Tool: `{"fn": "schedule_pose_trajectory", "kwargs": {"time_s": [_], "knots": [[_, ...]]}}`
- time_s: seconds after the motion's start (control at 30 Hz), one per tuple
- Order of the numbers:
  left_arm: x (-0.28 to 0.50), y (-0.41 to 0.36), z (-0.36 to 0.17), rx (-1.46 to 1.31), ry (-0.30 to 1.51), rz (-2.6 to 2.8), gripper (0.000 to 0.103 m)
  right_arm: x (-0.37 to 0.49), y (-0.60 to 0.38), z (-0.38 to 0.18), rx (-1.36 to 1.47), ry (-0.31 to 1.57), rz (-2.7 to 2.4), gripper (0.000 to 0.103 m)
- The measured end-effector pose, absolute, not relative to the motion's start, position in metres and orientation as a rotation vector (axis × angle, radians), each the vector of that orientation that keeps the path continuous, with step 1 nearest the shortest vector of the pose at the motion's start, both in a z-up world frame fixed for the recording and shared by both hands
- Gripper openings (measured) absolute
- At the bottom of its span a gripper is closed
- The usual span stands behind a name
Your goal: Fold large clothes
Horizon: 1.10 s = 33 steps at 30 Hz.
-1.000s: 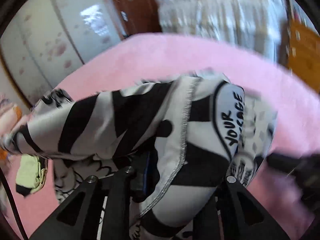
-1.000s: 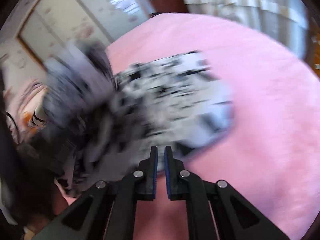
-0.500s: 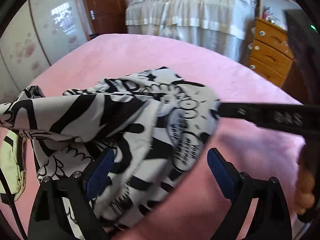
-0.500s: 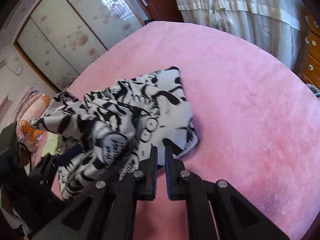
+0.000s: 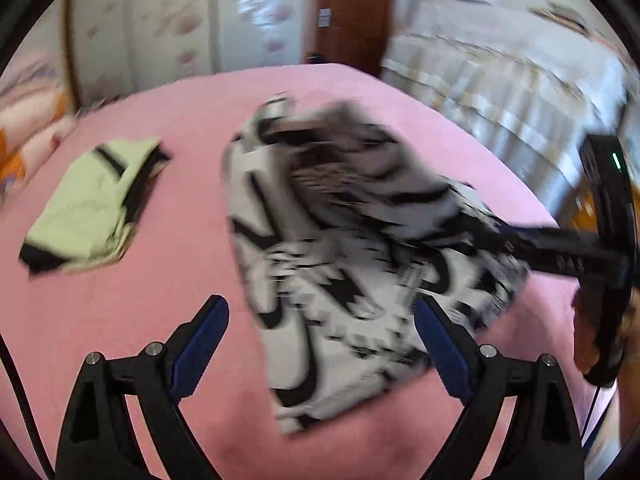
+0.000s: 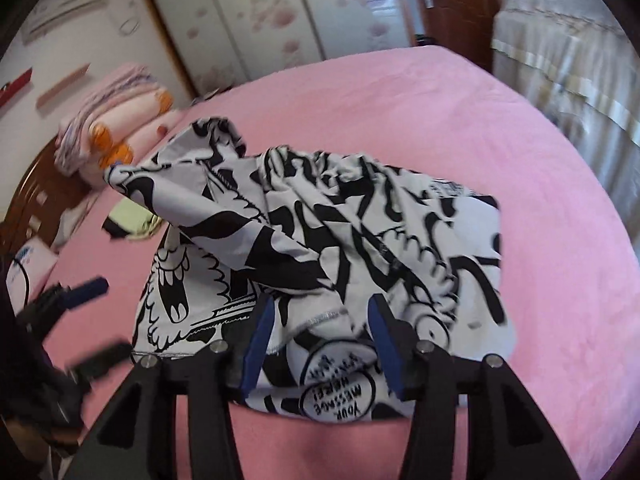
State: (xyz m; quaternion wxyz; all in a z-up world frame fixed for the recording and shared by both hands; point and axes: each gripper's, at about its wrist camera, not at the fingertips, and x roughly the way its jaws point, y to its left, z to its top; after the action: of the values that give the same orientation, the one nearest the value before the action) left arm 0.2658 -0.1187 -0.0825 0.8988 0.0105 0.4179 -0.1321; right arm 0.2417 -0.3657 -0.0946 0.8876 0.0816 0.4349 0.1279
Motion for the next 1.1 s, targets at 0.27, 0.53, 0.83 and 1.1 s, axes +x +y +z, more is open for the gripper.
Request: {"fn": "schedule_pose_trajectory", "kwargs": {"time_s": [0.27,0.53,0.83,1.1], "knots": [[0.332,-0.077,-0.131,-0.216,1.029,-0.169,0.093,0.243,-0.361,-0.094,0.155,0.923,0.265,0.014],[0.333,-0.131,-0.138,-0.135,1.034,-0.264,0.093,0.201,-0.42,-0.121,0.463,1.014,0.087,0.015],[0.333,-0.14,-0.152,-0.109,1.072,-0.259,0.093,0.203,-0.363,-0.07,0.082,0.82,0.083,0.075],[0.336,-0.131,-0.155,-0.135,1.066,-0.261,0.093,0.264,-0.311,-0.072,-0.058,0.807,0.246,0.042]]}}
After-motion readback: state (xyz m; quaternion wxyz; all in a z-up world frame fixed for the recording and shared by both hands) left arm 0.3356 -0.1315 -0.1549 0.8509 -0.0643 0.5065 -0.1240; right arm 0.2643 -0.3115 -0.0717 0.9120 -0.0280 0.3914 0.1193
